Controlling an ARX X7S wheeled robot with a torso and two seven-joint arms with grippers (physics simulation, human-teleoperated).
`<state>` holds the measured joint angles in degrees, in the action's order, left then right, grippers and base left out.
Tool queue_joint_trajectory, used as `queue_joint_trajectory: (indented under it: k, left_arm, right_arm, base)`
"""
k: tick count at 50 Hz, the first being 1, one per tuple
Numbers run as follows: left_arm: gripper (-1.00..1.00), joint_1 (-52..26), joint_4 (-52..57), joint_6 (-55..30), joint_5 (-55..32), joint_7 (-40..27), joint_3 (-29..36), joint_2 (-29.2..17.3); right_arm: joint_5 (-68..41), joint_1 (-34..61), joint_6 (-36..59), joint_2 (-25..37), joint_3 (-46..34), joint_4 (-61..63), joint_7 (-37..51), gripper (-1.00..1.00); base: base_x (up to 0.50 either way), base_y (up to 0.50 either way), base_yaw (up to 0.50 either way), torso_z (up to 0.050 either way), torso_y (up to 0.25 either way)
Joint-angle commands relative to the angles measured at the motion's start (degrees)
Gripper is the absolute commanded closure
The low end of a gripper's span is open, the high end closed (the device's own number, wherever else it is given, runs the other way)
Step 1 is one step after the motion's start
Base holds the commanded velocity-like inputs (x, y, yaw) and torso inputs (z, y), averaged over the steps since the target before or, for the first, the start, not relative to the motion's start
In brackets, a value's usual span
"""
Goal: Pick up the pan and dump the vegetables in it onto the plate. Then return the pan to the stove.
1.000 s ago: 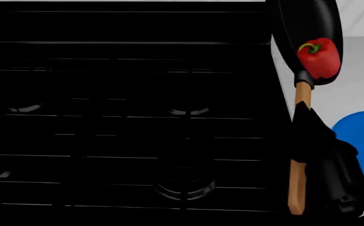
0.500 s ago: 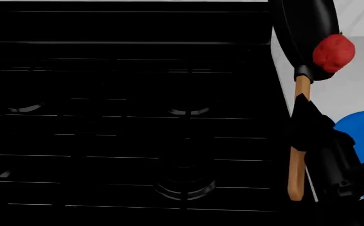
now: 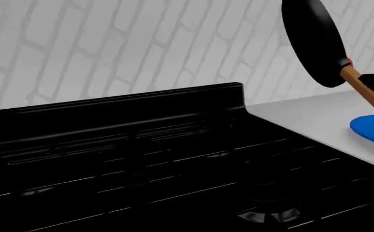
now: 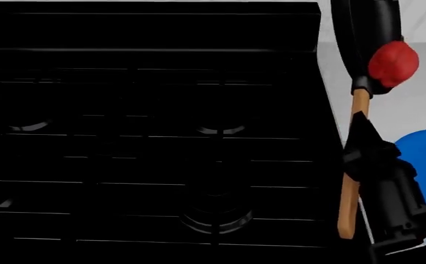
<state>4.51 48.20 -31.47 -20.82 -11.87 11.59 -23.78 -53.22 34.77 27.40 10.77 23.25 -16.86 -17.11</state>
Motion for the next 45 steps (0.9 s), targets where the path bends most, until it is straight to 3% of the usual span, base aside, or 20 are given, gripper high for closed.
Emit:
queue_joint_trajectory:
  k: [1, 10, 16, 21, 26, 29, 30, 31, 37, 45]
  left_arm:
    - [-1.0, -1.1, 1.1, -1.7, -0.1, -0.5, 1.0, -0.3]
    - [-1.0, -1.6, 3.0, -2.9, -0.1, -1.1, 2.0, -0.6]
    - [-1.0, -1.7, 11.6, -6.4, 0.9, -3.4, 5.1, -2.4]
    - [-1.0, -9.0, 11.8, 1.8, -7.1, -20.7, 19.6, -16.2]
    - [-1.0, -12.6, 11.7, 2.1, -9.4, -24.1, 23.6, -18.2]
    - [-1.0, -13.8, 10.7, 1.8, -9.3, -24.1, 25.6, -17.7]
    - [-1.0, -13.9, 10.4, 1.9, -9.4, -23.8, 25.9, -17.5]
    - [-1.0, -14.3, 9.8, 1.8, -9.4, -23.5, 26.4, -17.2]
    - [-1.0, -14.0, 6.7, 3.6, -9.5, -21.8, 27.0, -16.6]
    - [-1.0, -13.9, 5.6, 4.5, -9.5, -21.1, 27.4, -16.5]
  right_arm:
    - [-16.9, -0.1, -1.2, -0.2, 5.8, 4.0, -10.4, 1.0]
    - [-16.7, -0.4, -2.6, -1.1, 5.6, -0.6, -14.2, 1.0]
    - [-15.5, 0.4, -3.3, -1.8, 4.2, -4.8, -16.5, 1.0]
    - [-15.9, 2.2, -3.1, -2.1, 3.7, -7.1, -17.6, 1.0]
    - [-15.5, 2.9, -3.3, -2.4, 2.9, -6.7, -17.1, 1.0]
    - [-8.0, -0.7, -5.7, -3.4, -1.4, 6.0, -9.9, 1.0]
    - [-10.3, -1.3, -4.3, -3.7, -1.0, 8.9, -9.2, 1.0]
    - [-4.7, -2.7, -5.6, -3.5, -3.5, 15.3, -4.9, 1.0]
    - [2.8, -6.6, -3.1, -0.8, -8.8, 37.8, 5.8, 1.0]
    - [9.3, -5.9, 2.0, 3.3, -14.8, 48.2, 12.3, 1.0]
  base:
    - [0.0, 0.0, 0.0, 0.01, 0.0]
    - [0.0, 0.0, 0.0, 0.0, 0.006]
    - [0.0, 0.0, 0.0, 0.002, 0.005]
    - [0.0, 0.0, 0.0, 0.0, 0.002]
    - [0.0, 0.0, 0.0, 0.002, 0.004]
    - [0.0, 0.0, 0.0, 0.0, 0.0]
    - [0.0, 0.0, 0.0, 0.0, 0.011]
    - [0.0, 0.0, 0.0, 0.0, 0.0]
    - [0.0, 0.0, 0.0, 0.002, 0.003]
    - [0.0, 0.0, 0.0, 0.0, 0.003]
